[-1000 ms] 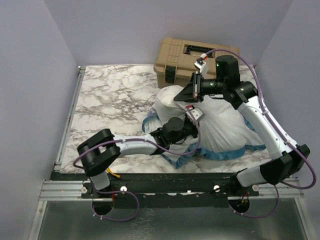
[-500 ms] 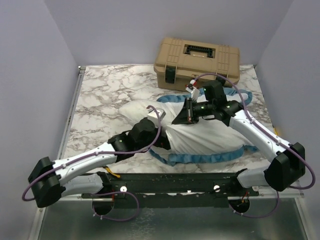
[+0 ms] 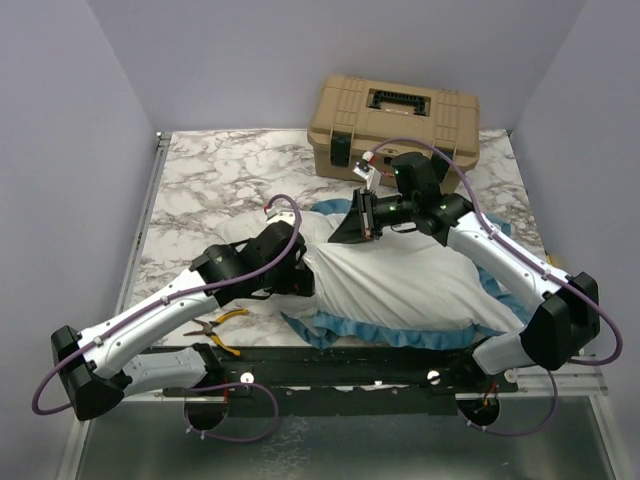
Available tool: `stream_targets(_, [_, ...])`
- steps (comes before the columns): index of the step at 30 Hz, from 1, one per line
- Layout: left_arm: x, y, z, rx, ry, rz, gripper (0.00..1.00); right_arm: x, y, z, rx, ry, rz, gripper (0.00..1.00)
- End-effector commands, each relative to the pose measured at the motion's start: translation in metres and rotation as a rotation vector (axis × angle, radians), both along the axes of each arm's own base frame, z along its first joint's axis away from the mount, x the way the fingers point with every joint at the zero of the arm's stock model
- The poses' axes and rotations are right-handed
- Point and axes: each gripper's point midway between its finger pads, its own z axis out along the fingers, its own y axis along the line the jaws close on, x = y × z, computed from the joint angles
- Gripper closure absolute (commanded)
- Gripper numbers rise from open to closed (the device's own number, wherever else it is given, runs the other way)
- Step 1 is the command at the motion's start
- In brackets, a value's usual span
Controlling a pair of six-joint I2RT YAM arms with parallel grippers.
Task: Put the pillow into the pillowcase
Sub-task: Stuff the pillow into the pillowcase.
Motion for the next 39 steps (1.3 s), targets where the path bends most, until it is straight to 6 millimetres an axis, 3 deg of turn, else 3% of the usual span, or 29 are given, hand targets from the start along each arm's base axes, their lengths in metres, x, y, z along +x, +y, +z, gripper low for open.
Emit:
stream_targets(1, [-0.013, 0.083, -0.001, 0.277, 0.036, 0.171, 0.02, 0.023, -0.021, 0.012, -0.016, -0.113, -0.096, 1.00])
stream_targets(6, [-0.001, 0.045, -0.029, 0.176, 0.051, 0.111, 0.06, -0.007, -0.017, 0.098, 0.221, -0.357, 0.063, 1.00])
stream_targets(11, [0.016, 0.011, -0.059, 0.171, 0.082, 0.049, 0.05, -0.040, -0.022, 0.149, 0.344, -0.440, 0.210, 1.00])
stream_targets(17, [0.038, -0.007, -0.085, 0.264, 0.083, -0.021, 0.04, -0.064, -0.028, 0.196, 0.480, -0.499, 0.284, 1.00])
stream_targets(19, [0.043, -0.009, -0.090, 0.289, 0.079, -0.033, 0.04, -0.056, -0.028, 0.201, 0.478, -0.493, 0.236, 1.00])
stream_targets(25, [0.042, -0.017, -0.101, 0.269, 0.078, -0.097, 0.04, -0.002, -0.038, 0.195, 0.456, -0.406, -0.032, 1.00])
stream_targets(33, [0.036, -0.016, -0.108, 0.249, 0.055, -0.149, 0.03, 0.006, -0.031, 0.222, 0.651, -0.264, 0.079, 1.00])
stream_targets(35, [0.038, -0.018, -0.108, 0.221, 0.051, -0.125, 0.03, 0.005, -0.031, 0.218, 0.620, -0.242, 0.082, 1.00])
stream_targets(39, [0.045, -0.032, -0.087, 0.126, 0.020, -0.086, 0.03, 0.008, -0.033, 0.181, 0.440, -0.209, 0.030, 1.00])
